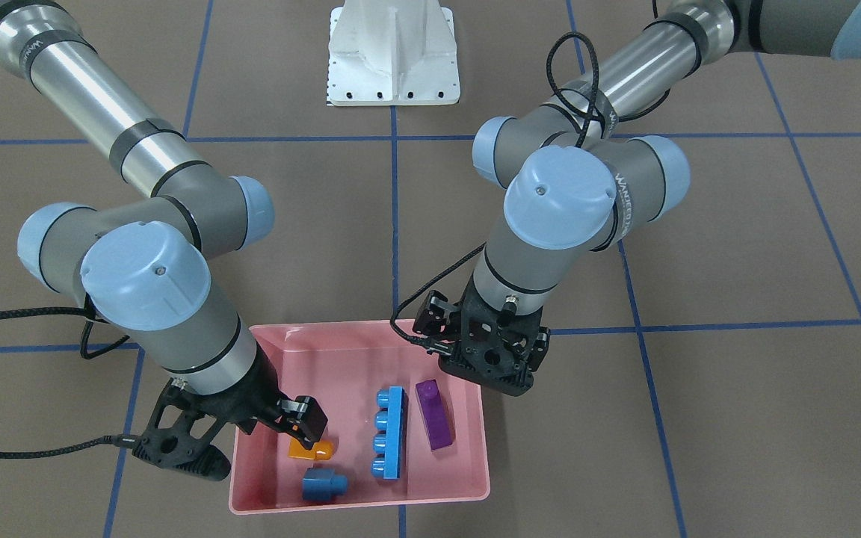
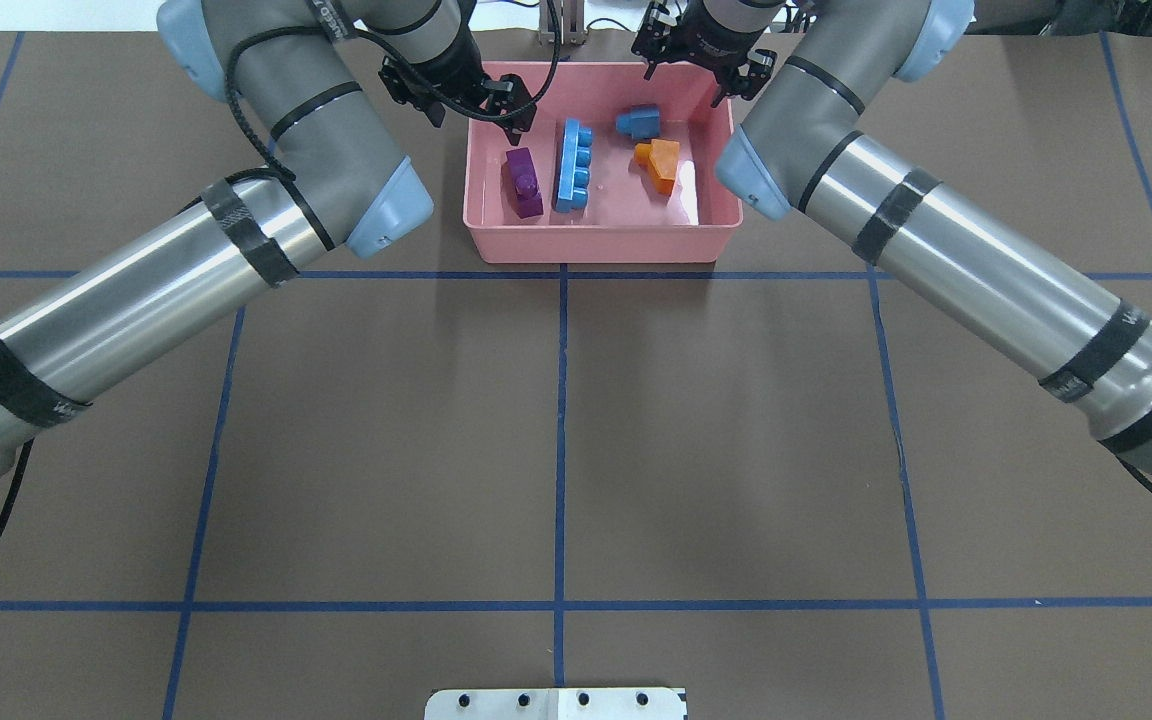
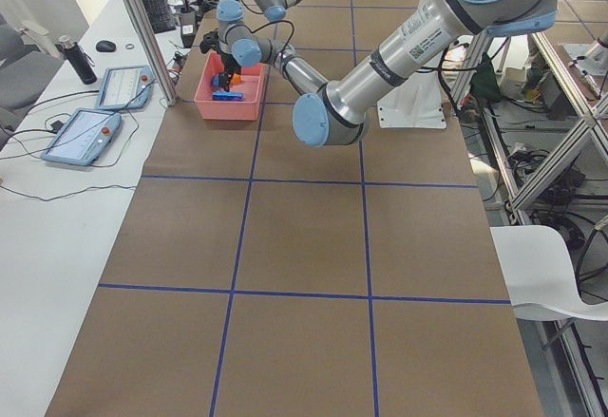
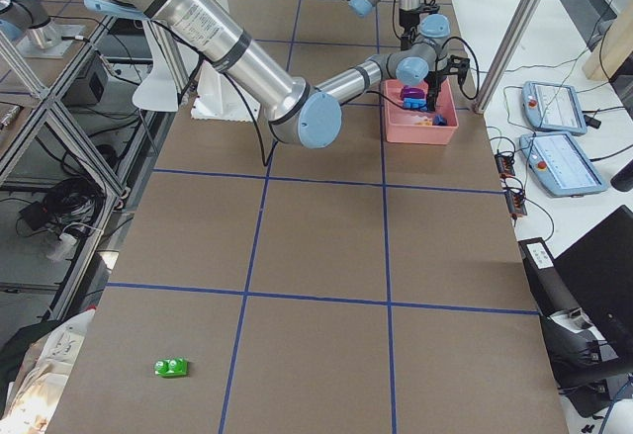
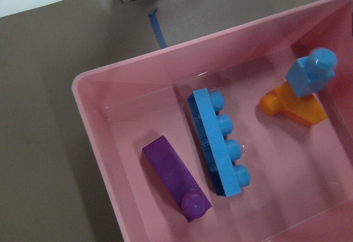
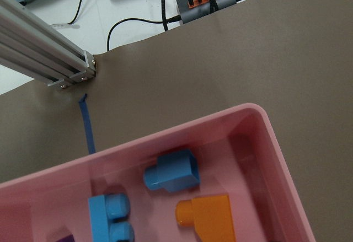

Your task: Put all blocks into box

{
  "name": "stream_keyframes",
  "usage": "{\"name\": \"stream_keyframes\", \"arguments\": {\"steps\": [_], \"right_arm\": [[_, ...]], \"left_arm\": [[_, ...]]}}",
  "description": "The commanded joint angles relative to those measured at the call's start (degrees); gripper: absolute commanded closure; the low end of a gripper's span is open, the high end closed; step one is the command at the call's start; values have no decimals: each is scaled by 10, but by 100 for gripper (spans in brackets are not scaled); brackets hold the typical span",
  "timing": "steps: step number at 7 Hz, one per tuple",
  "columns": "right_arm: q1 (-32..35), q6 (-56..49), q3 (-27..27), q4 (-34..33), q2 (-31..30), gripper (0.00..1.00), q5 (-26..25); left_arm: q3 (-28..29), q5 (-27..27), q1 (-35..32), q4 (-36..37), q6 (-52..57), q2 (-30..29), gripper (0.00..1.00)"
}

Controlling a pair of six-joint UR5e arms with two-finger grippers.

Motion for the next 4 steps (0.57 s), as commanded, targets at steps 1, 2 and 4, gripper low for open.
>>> {"name": "stream_keyframes", "arguments": {"steps": [1, 2, 4], "right_arm": [[13, -4, 132, -10, -113, 0, 37], [41, -16, 175, -11, -159, 0, 71], [74, -122, 296, -12, -322, 0, 96]], "left_arm": [[-114, -2, -16, 60, 5, 88, 0], [-189, -2, -17, 60, 11, 163, 0], [-282, -2, -32, 67, 59, 285, 0]]}}
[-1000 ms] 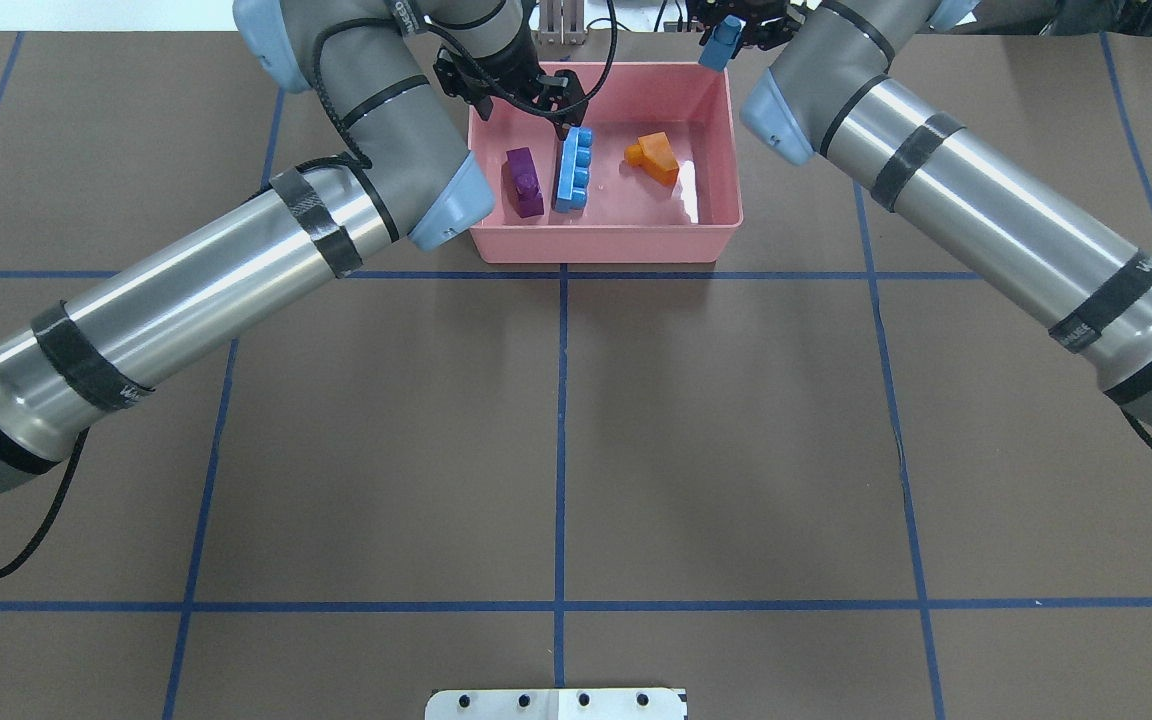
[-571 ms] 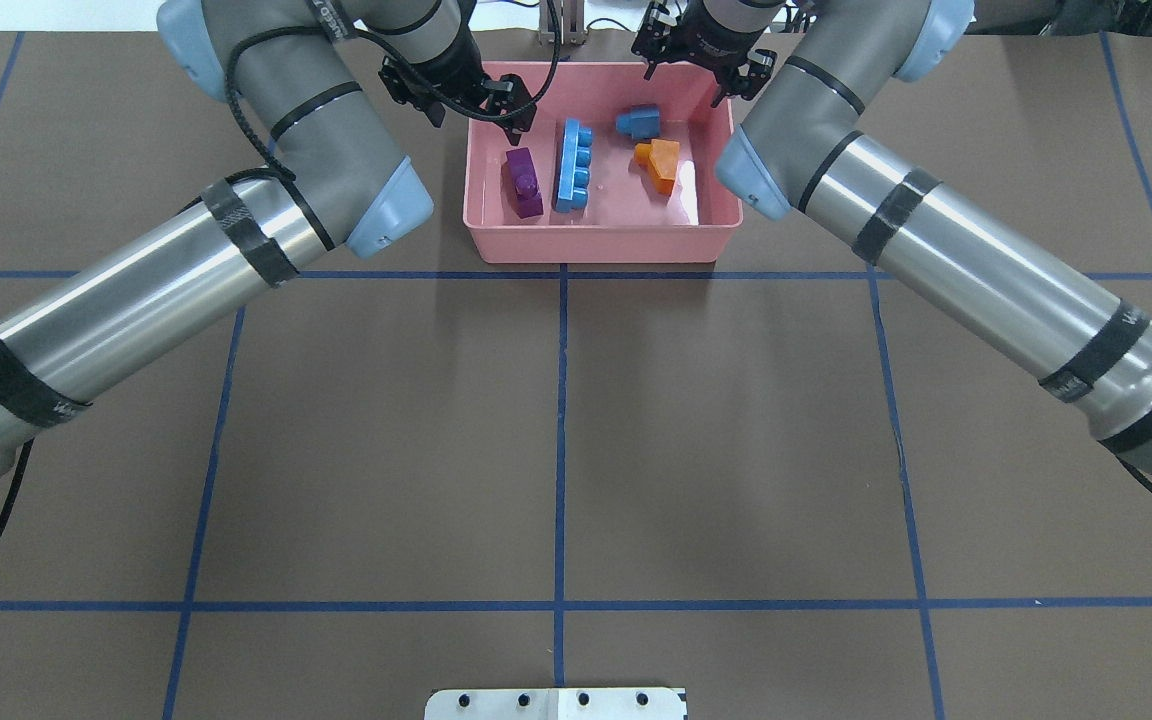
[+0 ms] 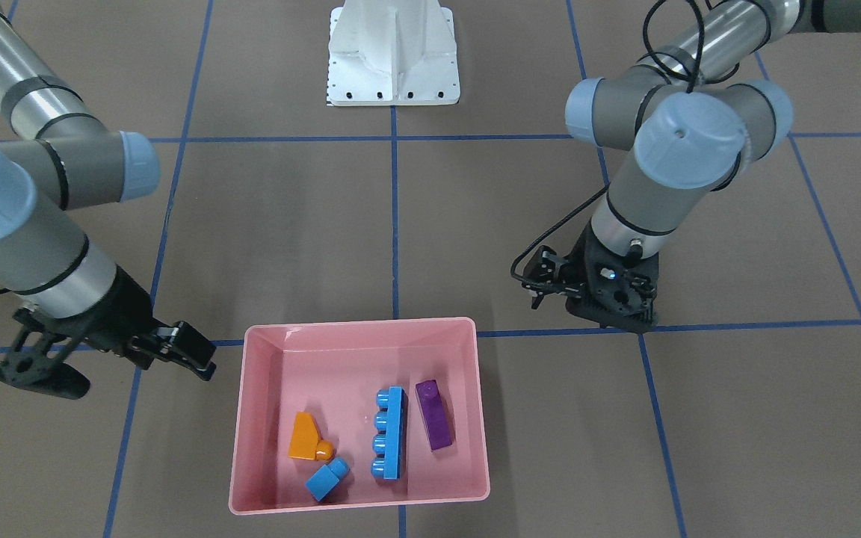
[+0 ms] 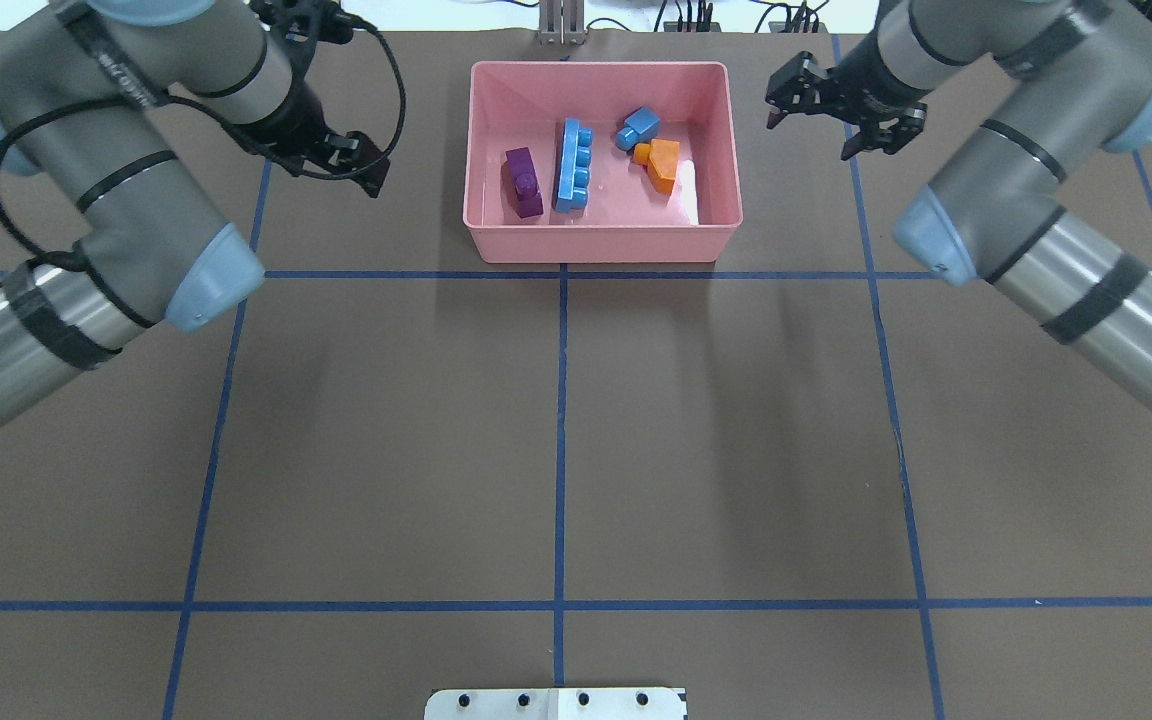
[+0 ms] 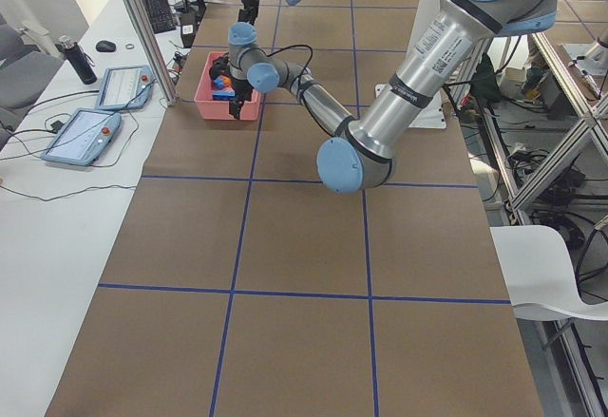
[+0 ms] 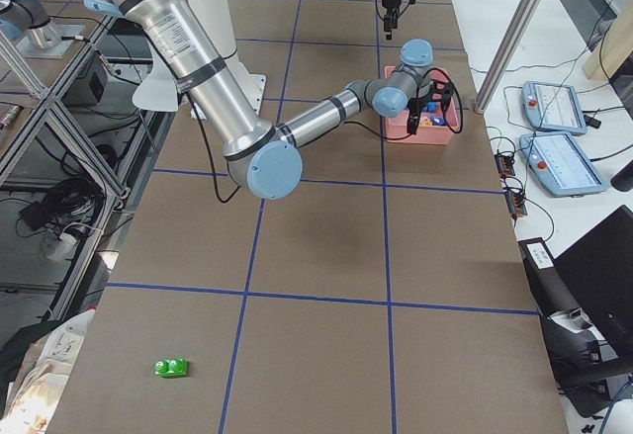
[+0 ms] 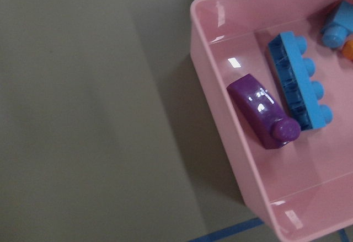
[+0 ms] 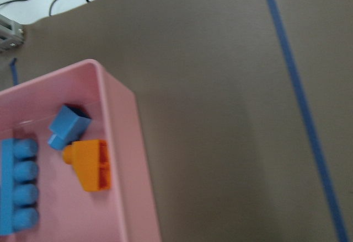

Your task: Put all blocks into box

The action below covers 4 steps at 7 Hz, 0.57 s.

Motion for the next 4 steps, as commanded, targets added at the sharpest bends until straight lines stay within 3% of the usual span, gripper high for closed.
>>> {"name": "stream_keyframes", "arguments": {"steps": [1, 4], "right_arm": [[37, -129, 130, 0, -194, 0, 21], [141, -360, 161, 5, -391, 0, 93]], "left_arm": [[-101, -1, -16, 12, 28, 135, 0], [-184, -4, -44, 32, 108, 260, 0]]}}
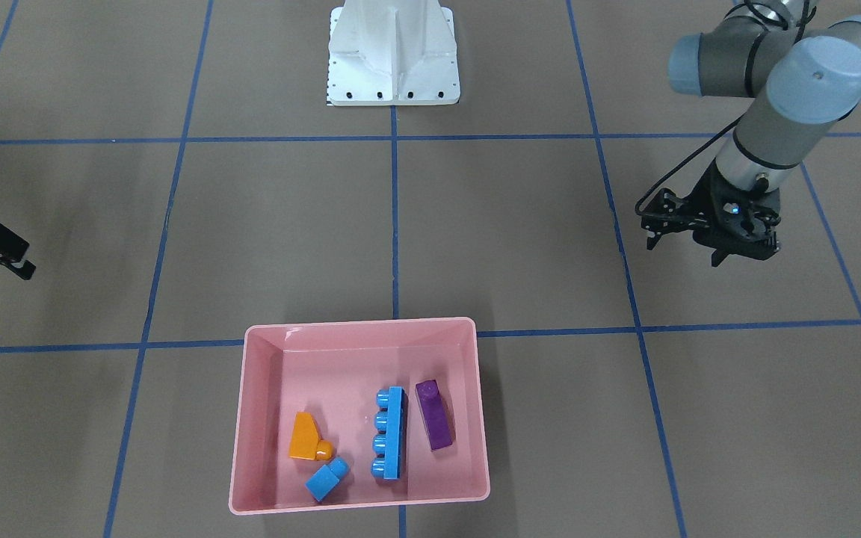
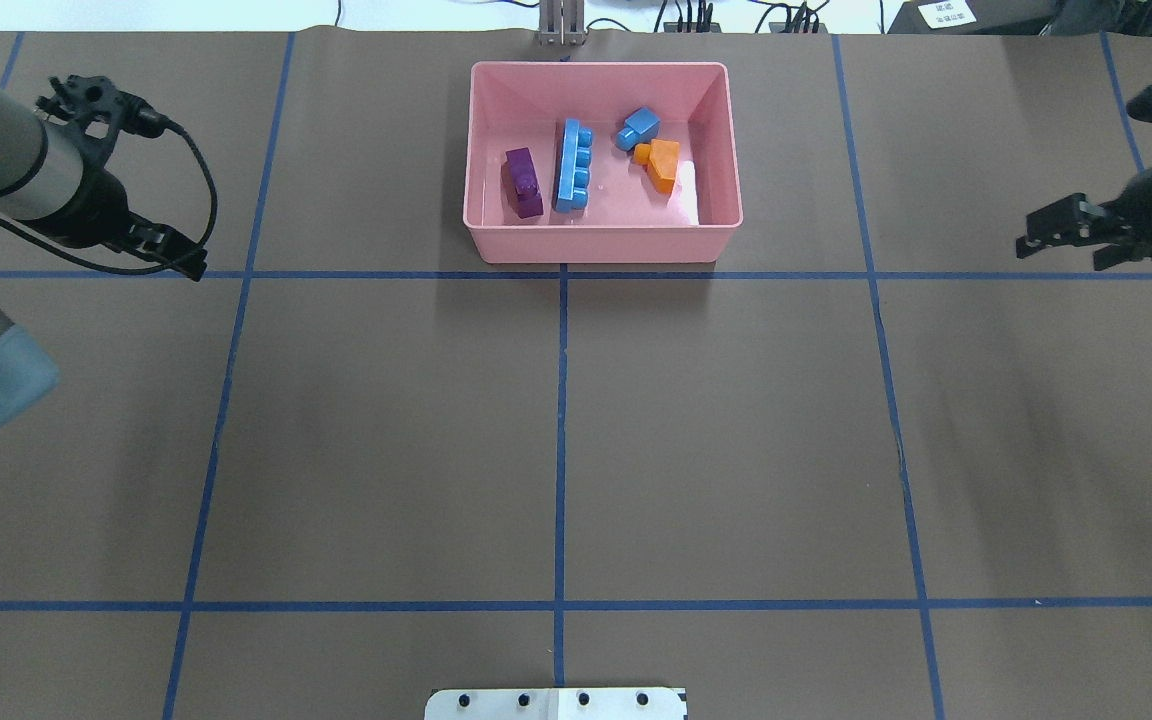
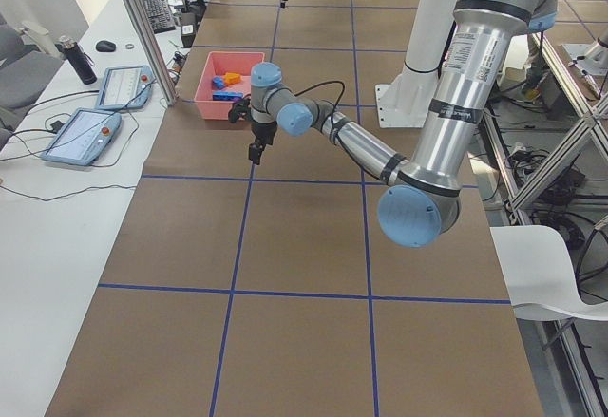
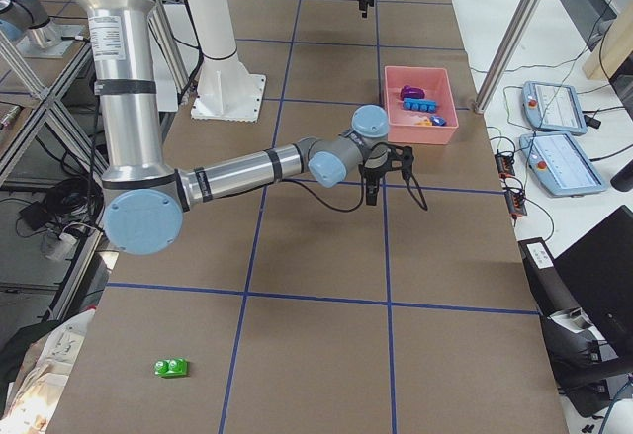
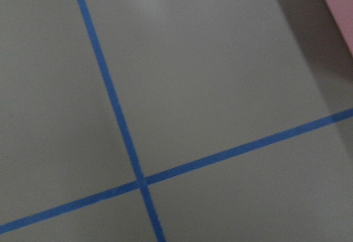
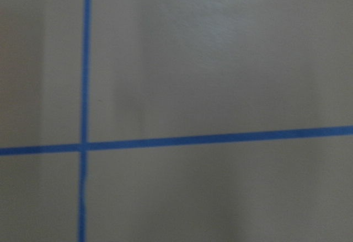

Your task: Put all blocks into box

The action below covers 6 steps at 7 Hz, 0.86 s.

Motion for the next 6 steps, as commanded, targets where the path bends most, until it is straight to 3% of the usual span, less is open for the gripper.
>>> {"name": "stream_keyframes", "arguments": {"steps": [1, 2, 4, 6], "right_arm": [[58, -182, 8, 8, -159, 0, 23], [72, -259, 8, 15, -224, 0, 20], [102, -377, 7, 20, -325, 0, 5], [167, -502, -66, 24, -366, 0, -13]], "left_arm": [[-41, -1, -12, 49, 21, 40, 0], [-50, -2, -12, 69, 21, 44, 0], [-57, -53, -37, 108, 22, 46, 0], [-58, -53, -39, 110, 22, 55, 0]]}}
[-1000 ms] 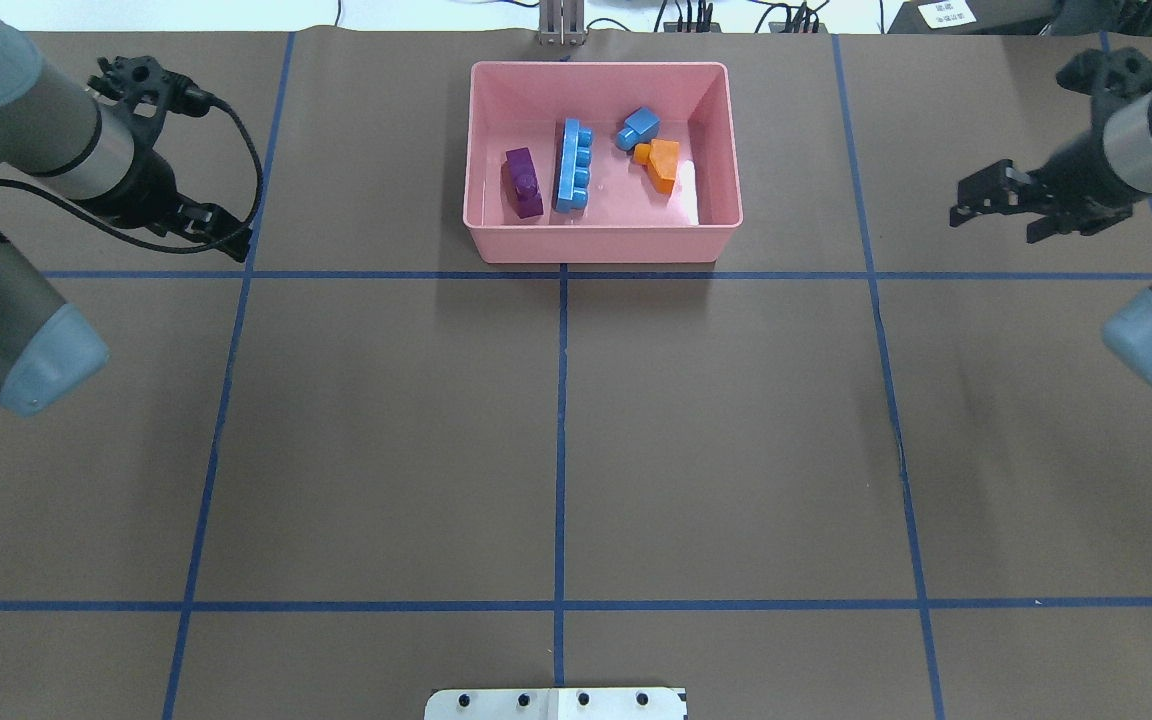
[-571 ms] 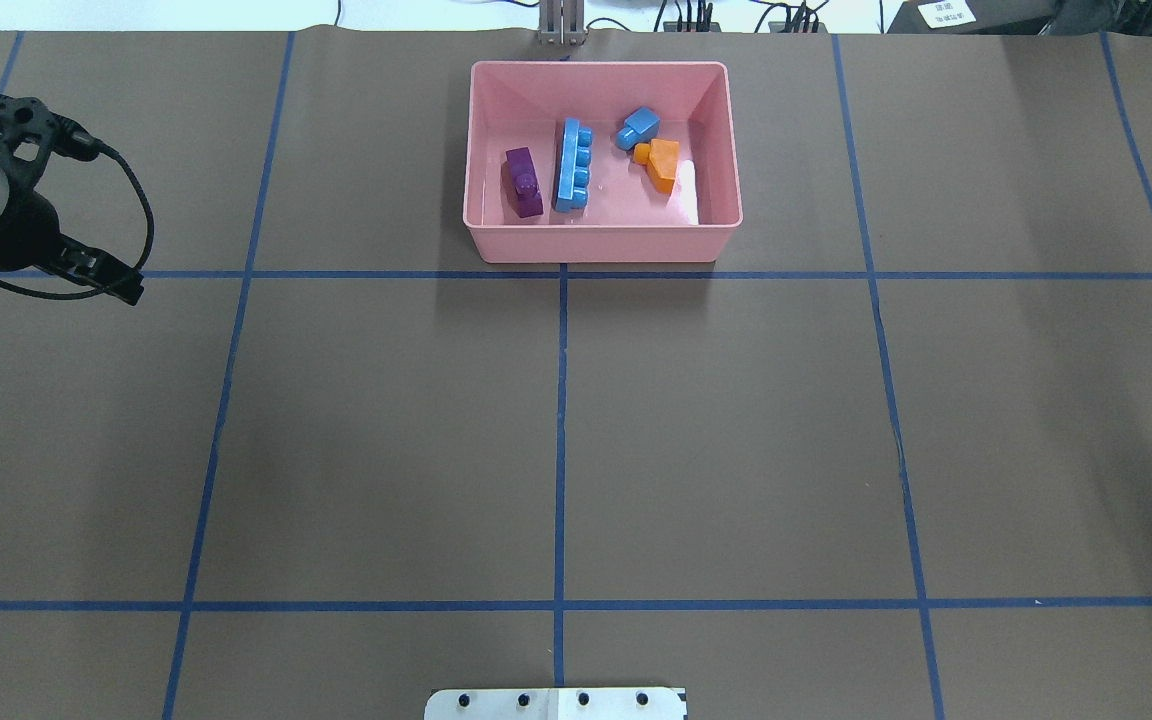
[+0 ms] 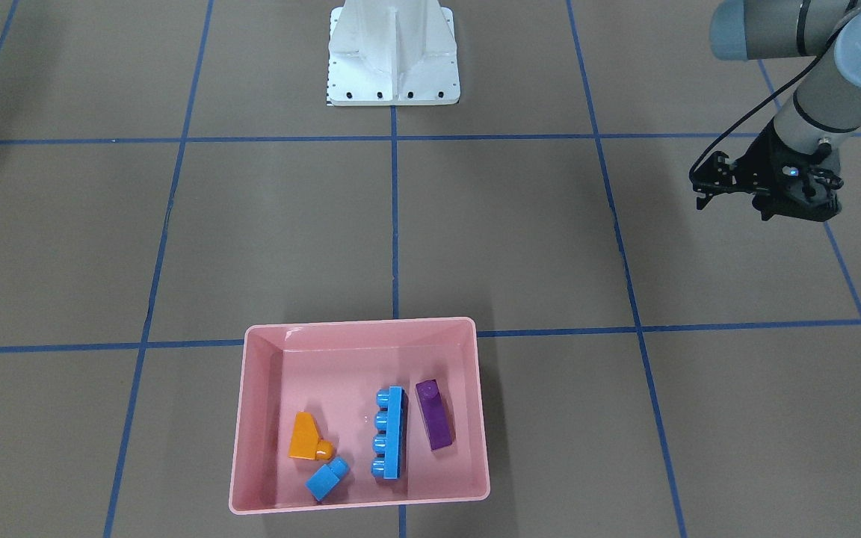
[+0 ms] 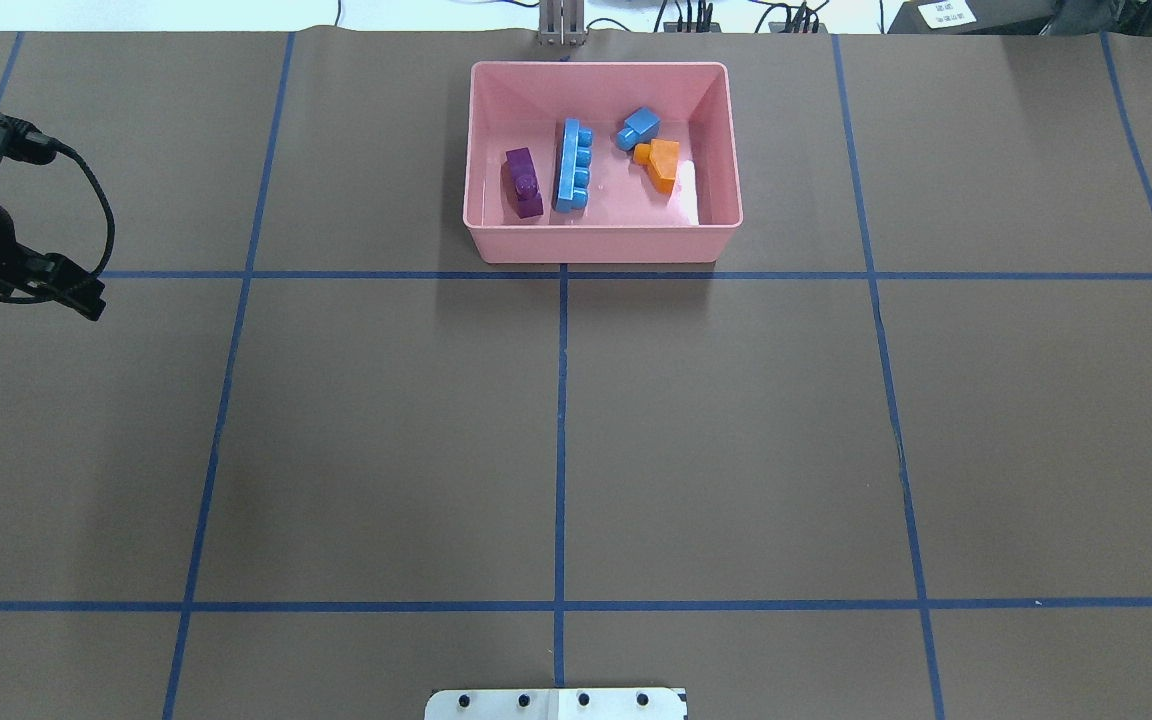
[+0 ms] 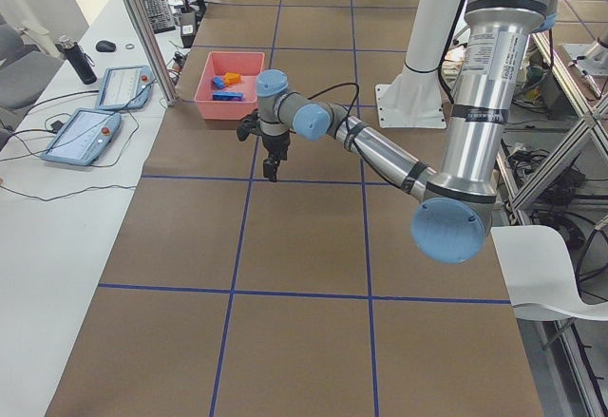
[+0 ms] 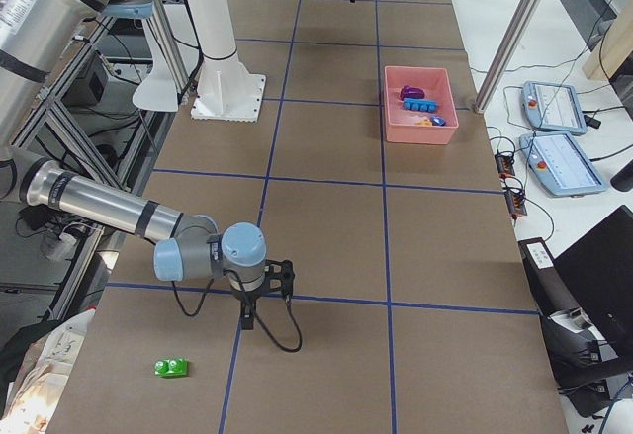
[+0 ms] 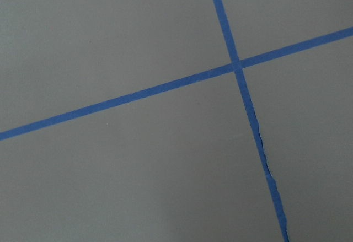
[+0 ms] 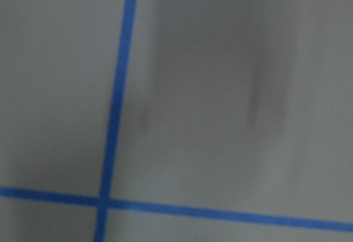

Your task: Put all blocks into box

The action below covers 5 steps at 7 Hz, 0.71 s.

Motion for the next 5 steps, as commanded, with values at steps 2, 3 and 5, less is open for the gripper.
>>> {"name": "stream_keyframes", "arguments": {"steps": [2, 3, 5], "right_arm": [[69, -117, -118, 43, -26, 0, -3], [70, -116, -146, 55, -26, 0, 1], [74, -116, -190, 57, -26, 0, 28]], "left_arm": [[-10, -6, -15, 3, 1, 27, 0], [-14, -6, -15, 2, 1, 27, 0], [-21, -6, -16, 2, 1, 26, 0]]}}
